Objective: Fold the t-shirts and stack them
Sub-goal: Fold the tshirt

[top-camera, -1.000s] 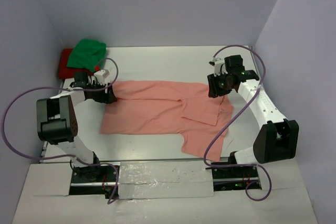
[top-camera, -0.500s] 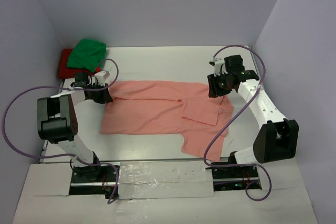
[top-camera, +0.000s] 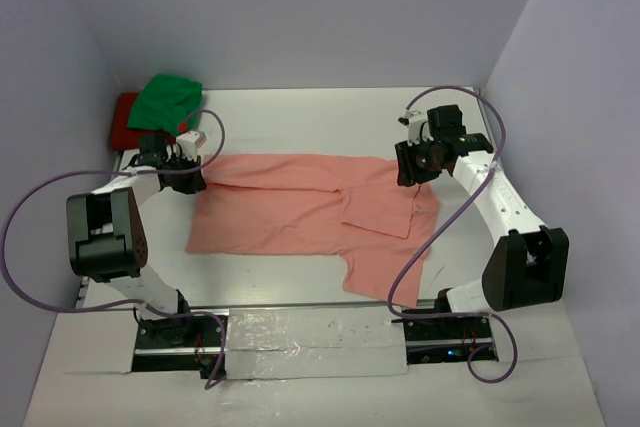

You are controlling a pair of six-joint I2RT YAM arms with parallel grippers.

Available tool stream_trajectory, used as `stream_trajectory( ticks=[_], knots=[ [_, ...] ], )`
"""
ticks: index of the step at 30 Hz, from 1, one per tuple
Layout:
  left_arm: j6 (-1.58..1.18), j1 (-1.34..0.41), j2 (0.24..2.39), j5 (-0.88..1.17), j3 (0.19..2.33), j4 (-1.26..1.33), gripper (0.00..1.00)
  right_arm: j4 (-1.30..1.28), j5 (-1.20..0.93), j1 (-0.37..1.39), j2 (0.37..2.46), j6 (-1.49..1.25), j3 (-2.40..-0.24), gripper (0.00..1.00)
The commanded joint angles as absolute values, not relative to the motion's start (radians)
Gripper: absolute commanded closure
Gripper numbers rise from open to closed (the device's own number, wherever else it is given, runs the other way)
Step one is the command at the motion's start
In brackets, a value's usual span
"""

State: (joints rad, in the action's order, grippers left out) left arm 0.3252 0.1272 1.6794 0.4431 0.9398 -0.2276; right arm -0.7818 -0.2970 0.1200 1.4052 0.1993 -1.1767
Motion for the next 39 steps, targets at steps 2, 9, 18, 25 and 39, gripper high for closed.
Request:
stream_trajectory(
  ticks=[2, 9, 18, 25, 39],
  knots=[
    [0.359, 0.129, 1.625, 0.406, 0.945, -0.198, 0.82, -0.795, -0.302, 0.127, 1.407, 0.204, -1.195, 0.54],
    [0.364, 0.127, 1.634, 0.417, 0.939, -0.222, 0.16, -0.798, -0.304, 0.127, 1.401, 0.207, -1.193, 0.54],
    [0.353, 0.126, 1.620, 0.425, 0.925, -0.198, 0.06, -0.796, -0.302, 0.127, 1.397, 0.207, -1.190, 0.55],
    [0.331, 0.126, 1.634, 0.475, 0.925, -0.164, 0.27, -0.796, -0.298, 0.126, 1.401, 0.207, -1.189, 0.54],
    [0.336, 0.123, 1.649, 0.499, 0.925, -0.193, 0.60, -0.792, -0.287, 0.127, 1.397, 0.207, -1.184, 0.55]
  ],
)
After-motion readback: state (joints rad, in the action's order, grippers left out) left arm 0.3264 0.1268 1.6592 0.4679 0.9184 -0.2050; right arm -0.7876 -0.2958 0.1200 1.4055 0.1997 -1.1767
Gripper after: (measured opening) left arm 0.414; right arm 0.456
